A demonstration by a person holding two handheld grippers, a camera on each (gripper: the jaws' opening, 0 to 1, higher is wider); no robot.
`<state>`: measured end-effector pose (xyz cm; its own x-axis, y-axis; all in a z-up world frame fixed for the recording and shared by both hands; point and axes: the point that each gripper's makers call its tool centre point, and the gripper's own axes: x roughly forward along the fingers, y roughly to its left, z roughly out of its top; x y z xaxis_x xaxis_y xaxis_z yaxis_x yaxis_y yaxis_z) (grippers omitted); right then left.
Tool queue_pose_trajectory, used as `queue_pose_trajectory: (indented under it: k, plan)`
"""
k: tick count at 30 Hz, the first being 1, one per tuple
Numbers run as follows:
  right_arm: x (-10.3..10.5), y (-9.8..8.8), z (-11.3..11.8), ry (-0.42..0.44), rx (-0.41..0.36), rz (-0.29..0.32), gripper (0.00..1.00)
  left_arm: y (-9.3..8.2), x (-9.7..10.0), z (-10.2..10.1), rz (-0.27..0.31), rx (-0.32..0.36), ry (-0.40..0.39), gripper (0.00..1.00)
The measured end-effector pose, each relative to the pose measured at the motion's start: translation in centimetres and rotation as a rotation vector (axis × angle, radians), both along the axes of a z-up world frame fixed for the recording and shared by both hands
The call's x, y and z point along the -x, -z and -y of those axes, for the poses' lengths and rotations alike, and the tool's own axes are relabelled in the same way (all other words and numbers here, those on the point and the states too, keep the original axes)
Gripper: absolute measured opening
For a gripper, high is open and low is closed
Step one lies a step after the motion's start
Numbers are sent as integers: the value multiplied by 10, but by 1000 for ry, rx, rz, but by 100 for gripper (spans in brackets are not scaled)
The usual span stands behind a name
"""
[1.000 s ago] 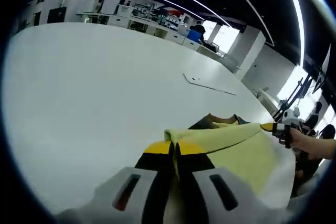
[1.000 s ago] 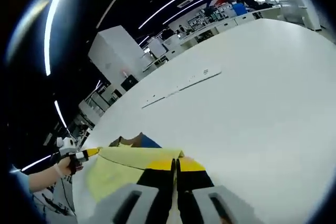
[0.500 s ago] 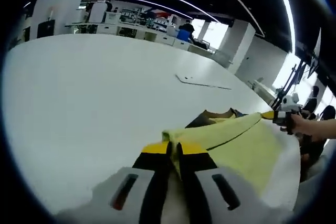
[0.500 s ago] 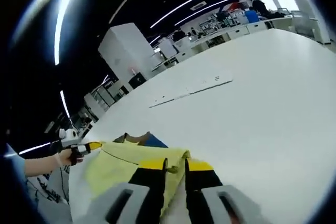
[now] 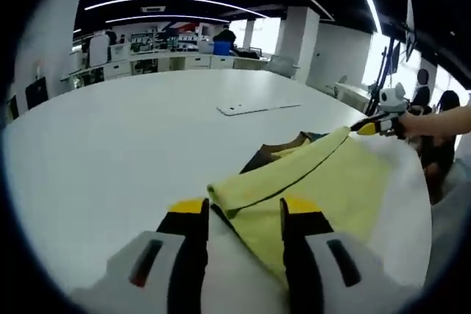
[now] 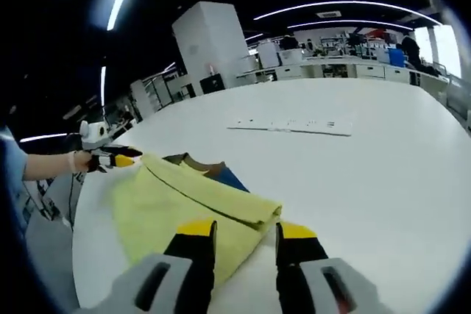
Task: Fold the garment on the visible template until the final outline fits inside the template.
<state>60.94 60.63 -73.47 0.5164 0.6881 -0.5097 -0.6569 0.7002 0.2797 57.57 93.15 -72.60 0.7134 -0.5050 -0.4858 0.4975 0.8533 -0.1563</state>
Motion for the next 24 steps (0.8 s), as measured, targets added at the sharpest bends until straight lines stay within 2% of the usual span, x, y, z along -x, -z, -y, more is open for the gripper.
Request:
queue_pose_trajectory:
  k: [5, 8, 13, 15, 19, 22, 24]
  plan:
    - [-6, 2, -1, 9, -13, -19, 26, 2, 0, -2, -20, 9, -2, 29]
    - [-8, 2, -1, 20, -21, -24, 26, 10, -5, -10, -49, 2, -38, 29]
    - [-15, 2, 2, 47, -42, -38, 20, 15, -16, -20, -82, 40, -120, 20]
    - [-17, 3, 2, 57, -52, -49, 19, 16, -18, -20, -92, 45, -120, 15]
    - [-20, 6, 1, 67, -49, -57, 9, 17, -19, -18, -109, 48, -128, 3]
    - [-21, 9, 1, 68, -43, -66, 0, 18, -20, -18, -133, 66, -146, 1]
    - [-21, 8, 0, 83, -69, -91, 0, 15, -18, -15, -146, 93, -152, 0]
